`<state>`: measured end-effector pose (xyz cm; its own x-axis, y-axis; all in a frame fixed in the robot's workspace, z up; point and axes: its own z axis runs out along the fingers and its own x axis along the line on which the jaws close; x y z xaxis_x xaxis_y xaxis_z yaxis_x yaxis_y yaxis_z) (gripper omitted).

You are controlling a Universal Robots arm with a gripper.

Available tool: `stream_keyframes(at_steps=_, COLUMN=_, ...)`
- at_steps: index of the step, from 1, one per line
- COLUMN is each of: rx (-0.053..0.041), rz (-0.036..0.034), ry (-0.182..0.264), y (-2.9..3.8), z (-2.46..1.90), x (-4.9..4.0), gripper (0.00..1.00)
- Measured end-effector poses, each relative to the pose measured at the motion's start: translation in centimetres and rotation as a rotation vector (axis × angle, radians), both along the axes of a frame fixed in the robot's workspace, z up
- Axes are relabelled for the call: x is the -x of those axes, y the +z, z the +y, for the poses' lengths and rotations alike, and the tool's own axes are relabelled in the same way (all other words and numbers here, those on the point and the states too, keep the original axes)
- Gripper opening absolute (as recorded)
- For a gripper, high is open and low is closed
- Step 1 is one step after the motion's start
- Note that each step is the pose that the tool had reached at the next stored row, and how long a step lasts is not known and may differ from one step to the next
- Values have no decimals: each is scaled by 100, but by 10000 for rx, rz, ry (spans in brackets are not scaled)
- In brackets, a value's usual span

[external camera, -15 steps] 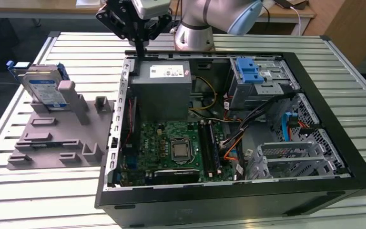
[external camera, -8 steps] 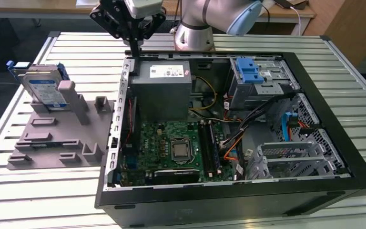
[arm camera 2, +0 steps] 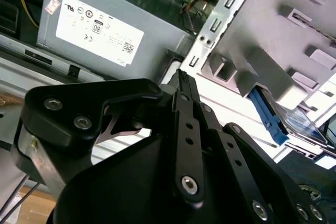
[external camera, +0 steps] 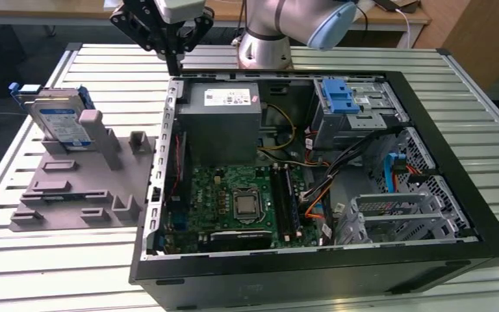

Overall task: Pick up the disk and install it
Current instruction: 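Reach for the disk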

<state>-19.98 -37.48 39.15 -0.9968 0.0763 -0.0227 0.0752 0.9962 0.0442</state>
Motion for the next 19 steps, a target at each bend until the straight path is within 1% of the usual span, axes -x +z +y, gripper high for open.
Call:
stream_keyframes(at_steps=6, rx=0, rz=4, ry=-1, y=-7, z=29, x=153, gripper=11)
stream_keyframes(at_steps=11, rx=0, rz=17, ry=1, y=-14, z=39, x=244, gripper=11)
stream_keyframes(at_steps=19, rx=-1, rz=22, ry=1, y=-33, z=67, x=439, gripper=11)
